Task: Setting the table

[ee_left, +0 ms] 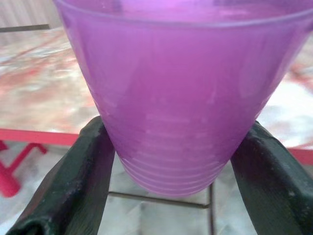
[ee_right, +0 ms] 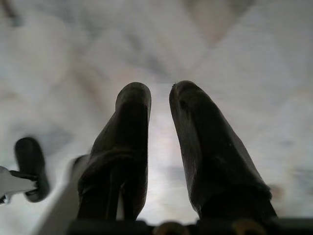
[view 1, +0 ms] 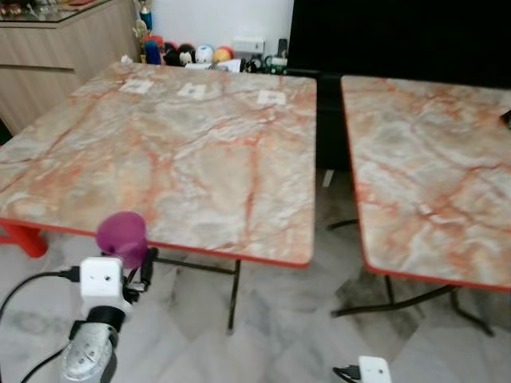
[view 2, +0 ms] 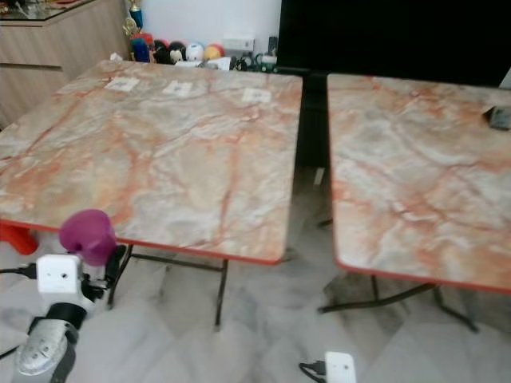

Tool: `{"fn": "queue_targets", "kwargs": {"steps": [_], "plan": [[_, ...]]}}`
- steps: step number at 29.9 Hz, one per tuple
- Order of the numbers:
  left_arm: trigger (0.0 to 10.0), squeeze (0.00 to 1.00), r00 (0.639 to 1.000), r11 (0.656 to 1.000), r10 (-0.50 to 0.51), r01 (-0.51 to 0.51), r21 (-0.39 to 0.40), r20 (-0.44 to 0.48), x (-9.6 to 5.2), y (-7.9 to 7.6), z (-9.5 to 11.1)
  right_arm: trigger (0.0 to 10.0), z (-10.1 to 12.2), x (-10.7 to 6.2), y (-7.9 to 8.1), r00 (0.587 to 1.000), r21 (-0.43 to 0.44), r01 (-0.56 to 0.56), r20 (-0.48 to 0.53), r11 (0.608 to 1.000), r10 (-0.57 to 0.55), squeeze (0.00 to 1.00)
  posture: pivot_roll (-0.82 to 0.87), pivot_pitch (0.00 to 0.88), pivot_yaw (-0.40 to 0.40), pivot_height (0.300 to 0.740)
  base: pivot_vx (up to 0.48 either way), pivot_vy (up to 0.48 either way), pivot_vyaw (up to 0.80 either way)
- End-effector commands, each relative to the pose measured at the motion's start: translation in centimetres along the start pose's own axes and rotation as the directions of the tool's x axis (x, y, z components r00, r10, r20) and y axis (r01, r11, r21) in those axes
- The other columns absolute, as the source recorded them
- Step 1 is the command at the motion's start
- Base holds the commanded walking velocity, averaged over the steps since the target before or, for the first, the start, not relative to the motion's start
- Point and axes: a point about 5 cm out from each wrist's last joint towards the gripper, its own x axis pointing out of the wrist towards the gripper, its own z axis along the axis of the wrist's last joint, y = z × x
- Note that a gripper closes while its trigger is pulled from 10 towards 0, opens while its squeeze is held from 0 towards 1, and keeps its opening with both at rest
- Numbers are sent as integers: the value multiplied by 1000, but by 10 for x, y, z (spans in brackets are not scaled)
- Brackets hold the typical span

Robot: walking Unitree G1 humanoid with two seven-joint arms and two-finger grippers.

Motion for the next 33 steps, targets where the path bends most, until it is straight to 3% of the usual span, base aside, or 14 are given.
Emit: {"fn": "queue_targets", "kwargs": {"steps": [1,33], "plan": [[10000,0,1000,1000,12,-12,21,-2,-1,6,2,10000,-12,-3,8,999,14,-15,-34,1000,15,0,59,101,-24,740,0,-446,0],[10000,0,1000,1000,0,0,18,7,4,3,3,10000,-27,-7,-3,998,17,5,-61,1000,-4,0,47,64,-11,740,0,-447,0]]}}
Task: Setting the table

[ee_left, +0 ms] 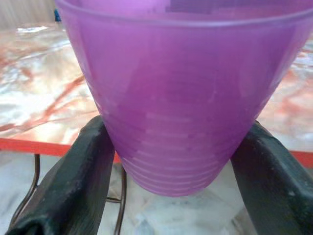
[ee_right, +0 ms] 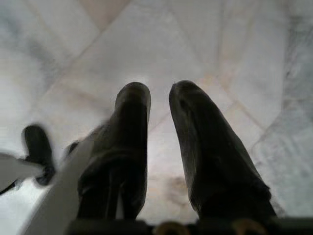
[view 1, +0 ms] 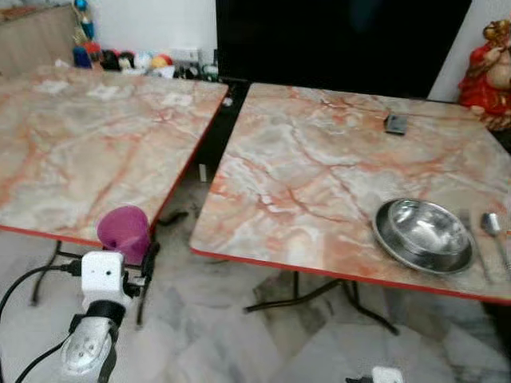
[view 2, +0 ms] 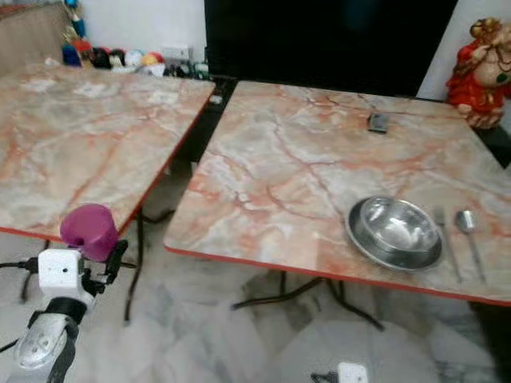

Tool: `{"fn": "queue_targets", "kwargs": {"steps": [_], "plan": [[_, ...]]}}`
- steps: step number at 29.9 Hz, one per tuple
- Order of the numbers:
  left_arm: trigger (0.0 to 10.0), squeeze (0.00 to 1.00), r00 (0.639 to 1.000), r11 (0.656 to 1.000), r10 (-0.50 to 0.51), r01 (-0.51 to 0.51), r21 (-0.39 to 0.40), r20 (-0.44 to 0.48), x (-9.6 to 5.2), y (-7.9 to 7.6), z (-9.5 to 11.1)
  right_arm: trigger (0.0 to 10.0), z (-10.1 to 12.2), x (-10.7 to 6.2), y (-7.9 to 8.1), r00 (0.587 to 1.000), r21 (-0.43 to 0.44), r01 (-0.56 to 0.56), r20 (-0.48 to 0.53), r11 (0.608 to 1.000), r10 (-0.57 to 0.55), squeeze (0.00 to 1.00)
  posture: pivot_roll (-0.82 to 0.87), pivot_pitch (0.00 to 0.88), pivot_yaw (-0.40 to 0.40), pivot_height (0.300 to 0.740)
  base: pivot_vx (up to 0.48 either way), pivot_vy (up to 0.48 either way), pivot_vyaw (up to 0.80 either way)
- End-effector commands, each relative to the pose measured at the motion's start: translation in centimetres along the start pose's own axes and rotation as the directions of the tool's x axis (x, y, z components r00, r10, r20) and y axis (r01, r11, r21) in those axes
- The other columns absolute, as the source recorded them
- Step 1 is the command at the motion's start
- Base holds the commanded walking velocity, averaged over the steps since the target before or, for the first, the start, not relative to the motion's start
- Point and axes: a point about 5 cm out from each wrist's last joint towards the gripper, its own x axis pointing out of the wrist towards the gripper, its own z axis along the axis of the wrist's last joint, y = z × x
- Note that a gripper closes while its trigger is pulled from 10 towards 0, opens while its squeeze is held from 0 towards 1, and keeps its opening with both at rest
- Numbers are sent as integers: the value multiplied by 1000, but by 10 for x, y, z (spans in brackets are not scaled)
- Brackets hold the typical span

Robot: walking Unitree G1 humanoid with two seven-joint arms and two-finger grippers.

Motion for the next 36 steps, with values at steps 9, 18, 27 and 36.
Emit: {"fn": "queue_targets", "kwargs": {"steps": [9,18,27,36], "plan": [[10000,0,1000,1000,-17,17,12,10,-1,0,3,10000,-5,-2,-11,1000,-2,26,-9,1000,-26,0,52,83,-21,740,0,-448,0],[10000,0,999,999,-42,42,5,12,-3,-3,3,10000,3,0,-7,1000,-10,21,-2,1000,-21,0,55,87,-25,740,0,-436,0],[10000,0,998,998,-65,65,-1,1,-3,-6,2,10000,8,2,-5,1000,-12,20,6,1000,-20,0,56,96,-30,740,0,-27,0],[10000,0,998,998,-66,66,3,-5,-4,-6,1,10000,12,3,-4,1000,-16,16,11,1000,-16,0,56,98,-30,740,0,0,0]]}}
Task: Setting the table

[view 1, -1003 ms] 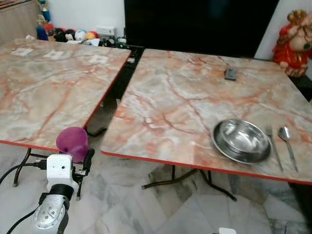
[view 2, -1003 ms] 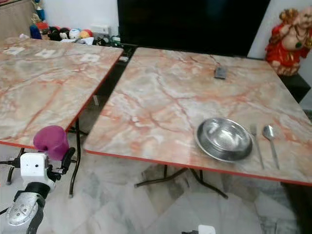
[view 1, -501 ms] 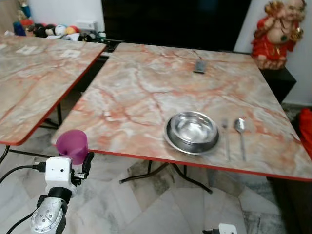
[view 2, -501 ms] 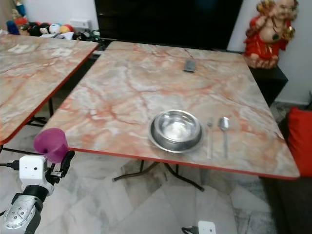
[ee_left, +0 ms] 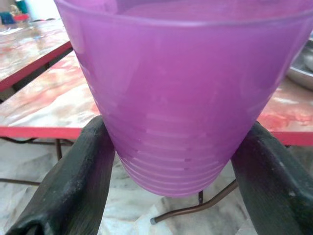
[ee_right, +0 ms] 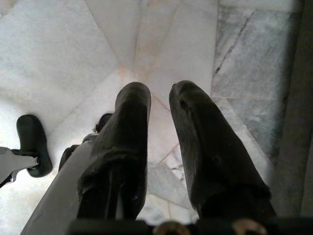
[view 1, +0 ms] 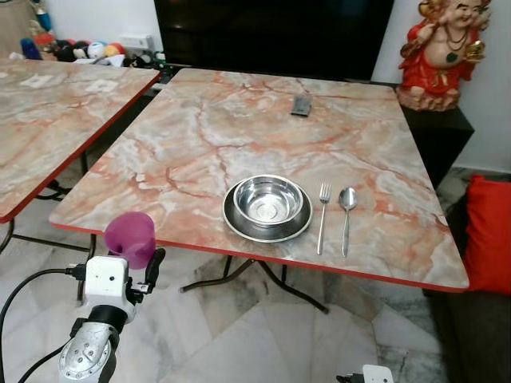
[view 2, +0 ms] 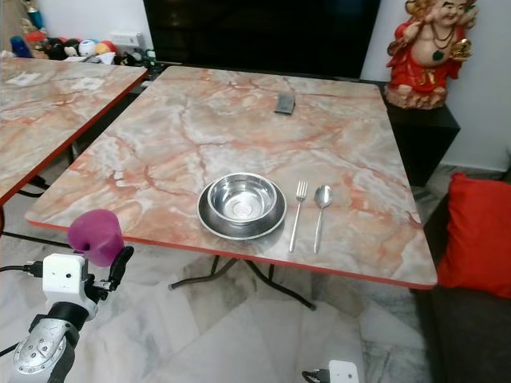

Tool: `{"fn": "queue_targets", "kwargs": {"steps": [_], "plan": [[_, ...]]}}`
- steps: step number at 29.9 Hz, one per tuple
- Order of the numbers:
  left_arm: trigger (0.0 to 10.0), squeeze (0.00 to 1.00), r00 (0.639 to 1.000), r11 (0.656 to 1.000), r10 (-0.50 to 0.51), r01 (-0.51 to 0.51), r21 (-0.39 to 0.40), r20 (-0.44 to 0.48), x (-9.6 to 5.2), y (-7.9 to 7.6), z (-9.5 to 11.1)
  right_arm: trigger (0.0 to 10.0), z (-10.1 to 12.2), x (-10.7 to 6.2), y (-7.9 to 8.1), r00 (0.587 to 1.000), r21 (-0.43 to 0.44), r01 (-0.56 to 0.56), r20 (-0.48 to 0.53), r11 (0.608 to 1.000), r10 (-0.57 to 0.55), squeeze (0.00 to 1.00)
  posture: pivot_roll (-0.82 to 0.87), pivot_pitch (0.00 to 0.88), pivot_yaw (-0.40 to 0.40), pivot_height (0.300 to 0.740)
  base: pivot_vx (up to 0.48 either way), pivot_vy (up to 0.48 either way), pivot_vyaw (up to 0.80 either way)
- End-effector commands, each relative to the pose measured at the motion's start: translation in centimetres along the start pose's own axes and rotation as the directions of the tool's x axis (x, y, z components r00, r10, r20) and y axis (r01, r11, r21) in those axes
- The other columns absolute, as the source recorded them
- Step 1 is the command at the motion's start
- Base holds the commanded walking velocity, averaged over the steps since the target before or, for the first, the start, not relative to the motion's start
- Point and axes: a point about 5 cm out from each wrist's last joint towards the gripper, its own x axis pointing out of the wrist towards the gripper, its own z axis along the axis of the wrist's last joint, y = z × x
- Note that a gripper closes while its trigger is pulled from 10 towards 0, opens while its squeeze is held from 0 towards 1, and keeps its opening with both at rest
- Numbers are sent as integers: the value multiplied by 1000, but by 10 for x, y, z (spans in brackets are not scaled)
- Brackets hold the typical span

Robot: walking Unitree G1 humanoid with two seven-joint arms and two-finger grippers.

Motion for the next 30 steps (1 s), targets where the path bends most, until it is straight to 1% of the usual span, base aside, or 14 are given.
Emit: {"fn": "queue_targets", "kwargs": {"steps": [1,11,16,20,24,30], "plan": [[10000,0,1000,1000,4,-4,6,0,-1,2,1,10000,0,0,3,1000,-5,-4,-14,1000,4,0,56,98,-30,740,0,0,0],[10000,0,1000,1000,5,-5,-16,-4,0,2,1,10000,2,1,2,1000,-4,-4,-11,1000,4,0,55,99,-31,740,0,0,0],[10000,0,1000,1000,3,-3,-23,1,0,1,1,10000,8,2,6,1000,4,-3,-11,1000,3,0,56,98,-31,740,270,0,0],[10000,0,1000,1000,1,-1,-24,3,1,1,2,10000,3,1,6,1000,7,-5,-20,1000,5,0,56,98,-31,740,337,0,-789],[10000,0,1000,1000,-1,1,-26,5,1,0,2,10000,-3,0,6,1000,-1,-5,-22,1000,5,0,57,98,-30,740,368,0,0],[10000,0,1000,1000,-3,3,-28,7,2,-1,3,10000,-7,-1,5,1000,0,-5,-26,1000,5,0,57,98,-30,740,370,0,0]]}}
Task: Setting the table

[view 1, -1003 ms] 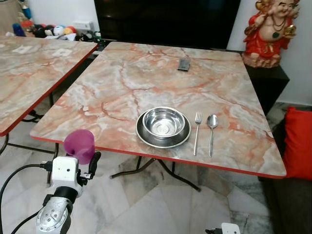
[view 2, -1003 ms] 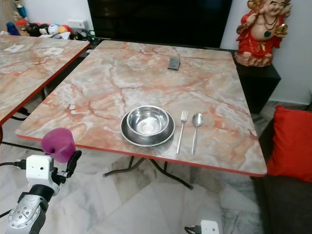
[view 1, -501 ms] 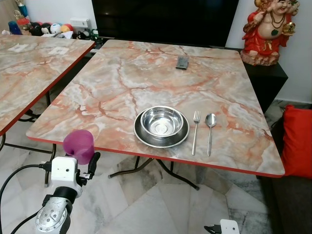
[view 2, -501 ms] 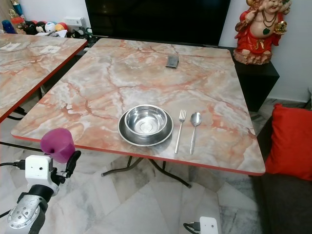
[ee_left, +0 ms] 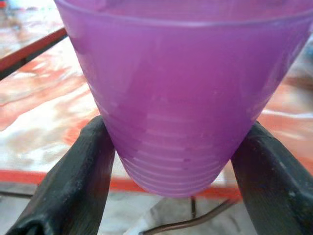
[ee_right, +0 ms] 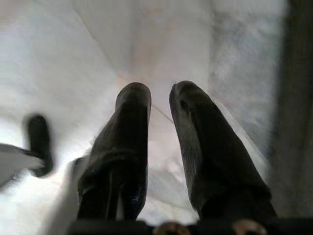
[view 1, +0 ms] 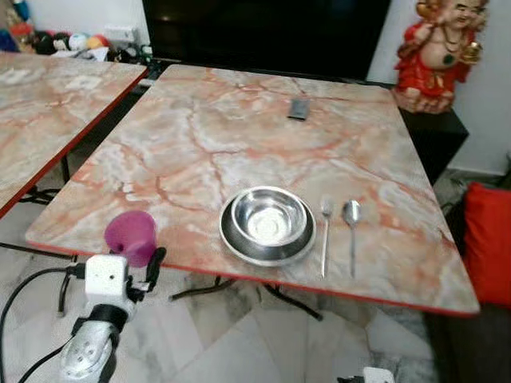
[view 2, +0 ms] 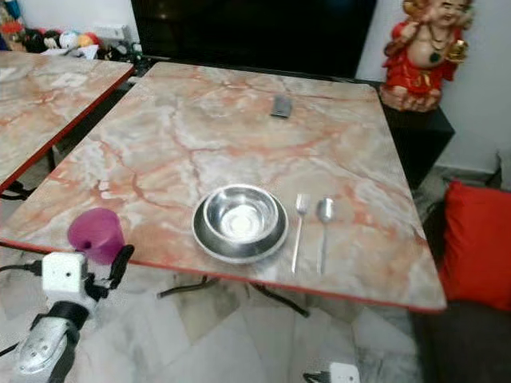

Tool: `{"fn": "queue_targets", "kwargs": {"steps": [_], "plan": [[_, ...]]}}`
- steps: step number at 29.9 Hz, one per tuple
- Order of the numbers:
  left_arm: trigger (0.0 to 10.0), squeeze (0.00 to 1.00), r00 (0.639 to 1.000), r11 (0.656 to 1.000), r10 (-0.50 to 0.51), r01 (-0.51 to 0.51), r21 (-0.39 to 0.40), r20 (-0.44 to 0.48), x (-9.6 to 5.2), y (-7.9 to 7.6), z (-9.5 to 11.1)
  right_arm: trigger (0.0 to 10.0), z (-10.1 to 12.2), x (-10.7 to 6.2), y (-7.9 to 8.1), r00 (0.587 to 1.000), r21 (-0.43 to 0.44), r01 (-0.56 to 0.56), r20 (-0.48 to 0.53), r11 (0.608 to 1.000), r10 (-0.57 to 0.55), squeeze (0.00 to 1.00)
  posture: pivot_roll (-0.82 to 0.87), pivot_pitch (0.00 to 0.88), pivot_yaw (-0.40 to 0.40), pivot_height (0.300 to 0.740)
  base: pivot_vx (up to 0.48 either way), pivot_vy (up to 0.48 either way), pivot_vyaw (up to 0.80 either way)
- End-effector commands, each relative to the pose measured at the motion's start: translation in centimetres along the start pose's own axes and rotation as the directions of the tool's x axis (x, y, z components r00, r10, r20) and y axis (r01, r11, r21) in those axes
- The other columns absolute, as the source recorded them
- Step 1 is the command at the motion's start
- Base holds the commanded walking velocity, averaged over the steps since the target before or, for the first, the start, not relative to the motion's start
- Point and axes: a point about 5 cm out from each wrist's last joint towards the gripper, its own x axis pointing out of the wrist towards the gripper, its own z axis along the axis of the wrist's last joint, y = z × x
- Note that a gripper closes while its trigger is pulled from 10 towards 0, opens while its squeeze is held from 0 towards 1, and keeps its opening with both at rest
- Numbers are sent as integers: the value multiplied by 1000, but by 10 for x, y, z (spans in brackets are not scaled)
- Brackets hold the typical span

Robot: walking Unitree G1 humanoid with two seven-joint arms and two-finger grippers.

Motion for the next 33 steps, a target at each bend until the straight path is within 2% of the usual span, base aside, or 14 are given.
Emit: {"fn": "queue_targets", "kwargs": {"steps": [1,6,13,18,21,28,29,31,33], "plan": [[10000,0,999,1000,-24,24,-17,23,3,-6,5,10000,-11,-2,-11,999,-7,22,-27,1000,-22,0,57,98,-30,740,371,0,0],[10000,0,999,999,-25,26,-19,25,3,-7,6,10000,-12,-3,-12,999,-8,24,-29,1000,-24,0,57,99,-31,740,350,0,0],[10000,0,997,997,-66,68,-40,50,9,-11,16,10000,-12,-3,-13,999,-10,23,-32,1000,-24,0,60,99,-32,740,0,0,0],[10000,0,986,979,-168,169,-117,14,17,-21,18,10000,-13,-3,-14,999,-12,23,-34,1000,-24,0,58,97,-31,740,0,0,0],[10000,0,974,967,-225,223,-126,-4,19,-26,18,10000,-14,-3,-16,999,-13,25,-32,1000,-25,0,54,95,-28,740,0,0,0],[10000,0,986,983,-167,166,-79,-7,30,-14,24,10000,-10,-2,-12,1000,-15,21,-23,1000,-21,0,57,93,-27,740,0,0,0],[10000,0,986,983,-167,166,-79,-7,30,-14,24,10000,-10,-2,-12,1000,-15,21,-23,1000,-21,0,57,93,-27,740,0,0,0],[10000,0,995,992,-99,98,-85,-5,37,-4,27,10000,-10,-2,-10,1000,-22,16,-23,1000,-17,0,53,90,-24,740,0,0,0],[10000,0,995,991,-101,100,-88,-9,41,-4,28,10000,-11,-3,-10,1000,-22,16,-23,1000,-16,0,56,90,-23,740,0,0,0]]}}
